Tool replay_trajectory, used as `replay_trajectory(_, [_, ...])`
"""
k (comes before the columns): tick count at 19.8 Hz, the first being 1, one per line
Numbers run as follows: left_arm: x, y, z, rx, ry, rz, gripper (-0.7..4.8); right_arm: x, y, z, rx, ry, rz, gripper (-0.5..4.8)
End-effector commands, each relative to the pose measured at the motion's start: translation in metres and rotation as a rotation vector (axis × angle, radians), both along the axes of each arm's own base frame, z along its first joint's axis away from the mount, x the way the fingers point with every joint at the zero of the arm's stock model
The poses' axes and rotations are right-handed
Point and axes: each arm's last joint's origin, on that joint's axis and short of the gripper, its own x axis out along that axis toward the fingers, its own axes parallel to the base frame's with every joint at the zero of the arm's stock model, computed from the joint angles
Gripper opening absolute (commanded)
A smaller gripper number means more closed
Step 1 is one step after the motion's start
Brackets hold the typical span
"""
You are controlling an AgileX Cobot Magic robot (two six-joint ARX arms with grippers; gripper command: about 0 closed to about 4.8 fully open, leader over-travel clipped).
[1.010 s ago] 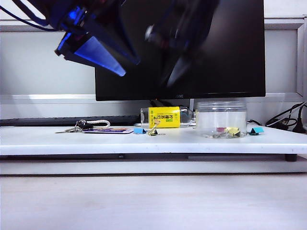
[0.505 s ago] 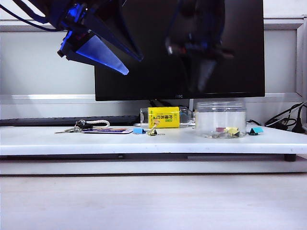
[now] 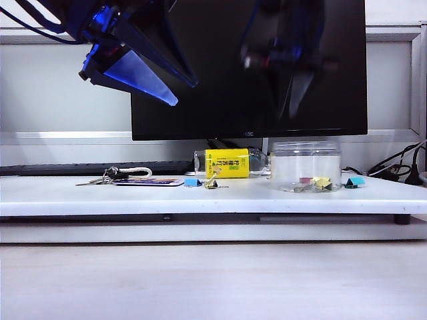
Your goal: Take the clips out of the round transparent plastic box and place them on the table.
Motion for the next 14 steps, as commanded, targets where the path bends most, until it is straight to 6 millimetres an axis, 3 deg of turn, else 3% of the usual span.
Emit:
replay_trajectory(1, [0.000, -0.001, 0.003, -0.015, -0.017, -0.008, 2.28, -0.017, -0.008, 0.030, 0.025, -0.075, 0.022, 1.44])
replay_trajectory(6, [0.000, -0.001, 0.003, -0.018, -0.013, -0.004, 2.28, -0.043, -0.018, 0.063, 0.075, -0.151, 0.075, 1.44])
replay_trajectory(11, [0.000, -0.001, 0.003, -0.028, 0.008, 0.002, 2.28, -0.068, -0.027, 0.076, 0.137, -0.213, 0.132, 1.44])
replay_trajectory(14, [-0.001, -0.002, 0.003, -0.052, 0.023, -0.030, 2.28, -0.093, -0.038, 0.079, 0.176, -0.281, 0.148, 1.44])
